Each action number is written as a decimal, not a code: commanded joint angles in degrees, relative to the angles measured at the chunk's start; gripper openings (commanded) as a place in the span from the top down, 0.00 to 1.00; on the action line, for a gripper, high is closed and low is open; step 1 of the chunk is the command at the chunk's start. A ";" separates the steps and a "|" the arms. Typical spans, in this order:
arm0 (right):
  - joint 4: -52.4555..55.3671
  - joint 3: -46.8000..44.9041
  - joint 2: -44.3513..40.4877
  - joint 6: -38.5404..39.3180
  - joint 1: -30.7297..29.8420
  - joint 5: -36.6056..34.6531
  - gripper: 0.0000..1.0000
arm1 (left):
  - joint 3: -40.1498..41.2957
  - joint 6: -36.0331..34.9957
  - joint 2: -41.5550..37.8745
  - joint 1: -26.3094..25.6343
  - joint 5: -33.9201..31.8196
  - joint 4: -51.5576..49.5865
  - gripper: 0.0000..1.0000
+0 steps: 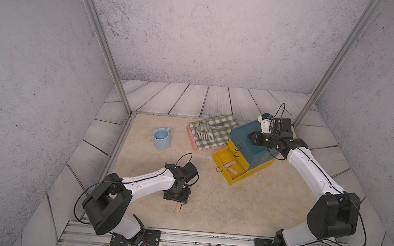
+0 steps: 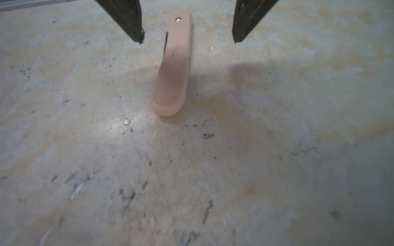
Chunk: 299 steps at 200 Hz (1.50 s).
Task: Place the fruit knives into the drawer by color
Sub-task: Pick up the fruit knife from the center of the board.
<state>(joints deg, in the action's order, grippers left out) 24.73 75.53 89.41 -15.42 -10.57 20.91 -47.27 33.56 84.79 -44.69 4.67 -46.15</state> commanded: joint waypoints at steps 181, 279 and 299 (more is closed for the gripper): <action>25.81 -7.58 8.07 0.22 0.01 -6.54 0.83 | -2.16 0.13 8.83 0.23 1.14 0.07 0.85; 26.03 -7.81 8.01 0.13 -0.01 -6.72 0.83 | -18.22 -2.00 11.65 0.28 2.27 -3.88 0.85; 26.05 -7.85 7.98 0.13 -0.07 -6.76 0.83 | -21.61 -2.33 12.00 0.30 3.33 -4.26 0.85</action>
<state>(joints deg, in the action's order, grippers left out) 24.69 75.53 89.41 -15.38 -10.57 20.91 -65.28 32.40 96.18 -44.47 6.90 -48.01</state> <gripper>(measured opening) 0.166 0.244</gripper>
